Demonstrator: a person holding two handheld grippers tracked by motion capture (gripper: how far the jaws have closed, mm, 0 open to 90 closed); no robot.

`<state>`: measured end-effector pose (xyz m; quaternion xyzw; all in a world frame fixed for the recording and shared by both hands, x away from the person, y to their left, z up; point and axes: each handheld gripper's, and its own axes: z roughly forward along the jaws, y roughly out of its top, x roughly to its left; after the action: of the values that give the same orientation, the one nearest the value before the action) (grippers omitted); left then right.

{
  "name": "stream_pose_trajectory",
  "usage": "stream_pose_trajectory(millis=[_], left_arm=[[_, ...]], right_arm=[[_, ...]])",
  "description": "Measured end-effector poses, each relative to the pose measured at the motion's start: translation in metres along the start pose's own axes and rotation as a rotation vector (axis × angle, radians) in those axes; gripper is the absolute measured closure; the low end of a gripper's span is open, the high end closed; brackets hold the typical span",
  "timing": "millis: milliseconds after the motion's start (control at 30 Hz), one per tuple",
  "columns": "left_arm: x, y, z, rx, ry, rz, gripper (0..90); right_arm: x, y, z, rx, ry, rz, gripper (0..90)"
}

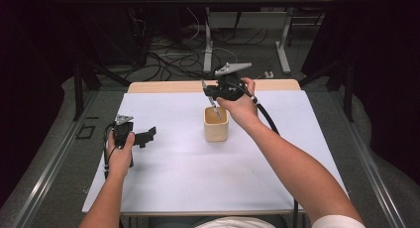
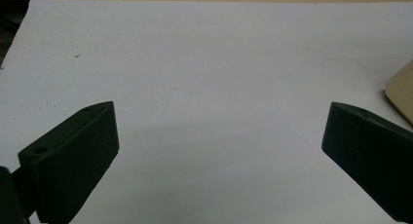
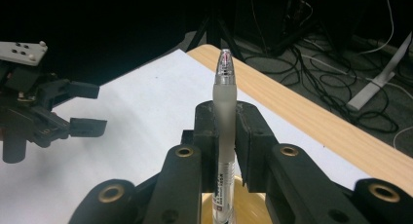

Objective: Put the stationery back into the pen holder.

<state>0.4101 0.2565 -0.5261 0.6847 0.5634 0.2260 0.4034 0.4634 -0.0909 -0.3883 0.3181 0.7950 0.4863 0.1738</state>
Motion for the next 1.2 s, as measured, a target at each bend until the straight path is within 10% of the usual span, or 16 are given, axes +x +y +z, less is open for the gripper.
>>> stream_pose_trajectory(millis=[1200], left_arm=[[0.002,0.000,0.000,0.003,0.001,-0.002,0.1]], right_arm=[[-0.013,-0.047,0.034,0.117,-0.011,0.046,80.4]])
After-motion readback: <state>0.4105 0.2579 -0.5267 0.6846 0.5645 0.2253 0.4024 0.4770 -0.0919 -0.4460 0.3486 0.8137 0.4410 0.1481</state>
